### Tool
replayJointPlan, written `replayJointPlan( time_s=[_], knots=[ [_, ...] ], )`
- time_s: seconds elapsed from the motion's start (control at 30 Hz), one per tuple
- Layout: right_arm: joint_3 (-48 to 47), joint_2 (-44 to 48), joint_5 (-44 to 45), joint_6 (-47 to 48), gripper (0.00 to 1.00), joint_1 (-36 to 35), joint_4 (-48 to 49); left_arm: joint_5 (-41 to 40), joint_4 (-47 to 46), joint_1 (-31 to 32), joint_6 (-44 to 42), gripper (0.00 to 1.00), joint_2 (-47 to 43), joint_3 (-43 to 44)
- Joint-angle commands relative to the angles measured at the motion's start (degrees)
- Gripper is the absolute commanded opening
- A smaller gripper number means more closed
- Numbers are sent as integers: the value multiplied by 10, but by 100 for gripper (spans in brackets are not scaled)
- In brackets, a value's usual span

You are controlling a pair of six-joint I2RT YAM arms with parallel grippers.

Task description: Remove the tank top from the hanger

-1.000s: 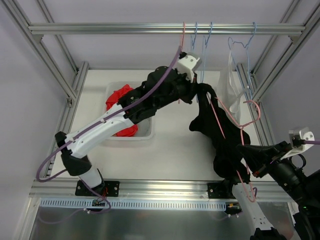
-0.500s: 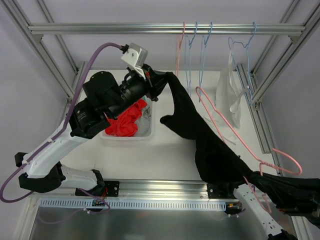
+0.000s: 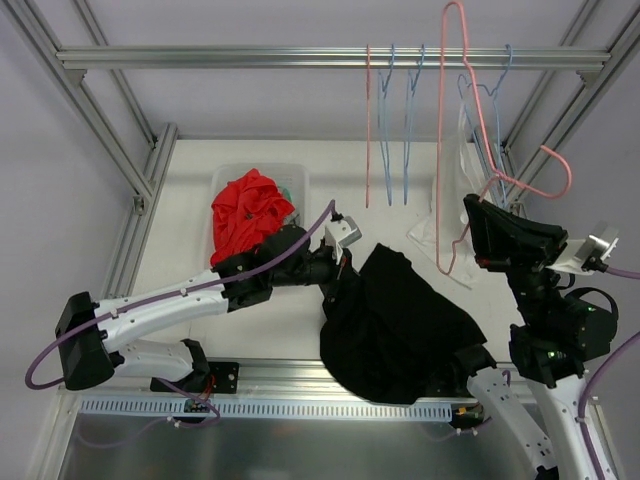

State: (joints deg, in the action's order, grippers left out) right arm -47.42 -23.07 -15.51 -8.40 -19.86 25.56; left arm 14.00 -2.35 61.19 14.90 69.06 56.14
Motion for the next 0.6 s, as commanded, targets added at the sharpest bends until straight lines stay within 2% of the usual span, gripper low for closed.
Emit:
replayJointPlan(
  time_s=[0.0, 0.03, 0.1, 0.13, 0.23, 0.27, 0.33, 0.37, 0.47, 0.53, 0.57],
  knots=[
    [-58, 8, 77, 52, 0, -1, 75, -77, -86, 5, 64, 0, 5, -36],
    [-78, 14, 82, 69, 0, -1, -68, -94, -85, 6, 72, 0, 13, -51],
    [-142, 21, 119, 73, 0, -1, -217, -118, -85, 6, 88, 0, 20, -62],
    [-158, 22, 146, 80, 0, -1, -328, -135, -85, 7, 91, 0, 27, -69],
    [-213, 10, 227, 103, 0, -1, -500, -155, -81, 7, 94, 0, 41, -74],
    [-226, -11, 231, 107, 0, -1, -534, -157, -78, 7, 93, 4, 43, -74],
    [-243, -33, 229, 99, 0, -1, -590, -163, -71, 7, 91, 23, 45, -70],
    [-242, -50, 225, 95, 0, -1, -598, -164, -69, 7, 90, 27, 43, -69],
    [-242, -79, 208, 96, 0, -1, -589, -165, -51, 7, 83, 48, 26, -62],
    [-267, -122, 202, 109, 0, 0, -576, -162, -29, 7, 77, 55, 5, -58],
    [-276, -138, 203, 114, 0, -1, -570, -159, -21, 7, 73, 66, -2, -58]
  ],
)
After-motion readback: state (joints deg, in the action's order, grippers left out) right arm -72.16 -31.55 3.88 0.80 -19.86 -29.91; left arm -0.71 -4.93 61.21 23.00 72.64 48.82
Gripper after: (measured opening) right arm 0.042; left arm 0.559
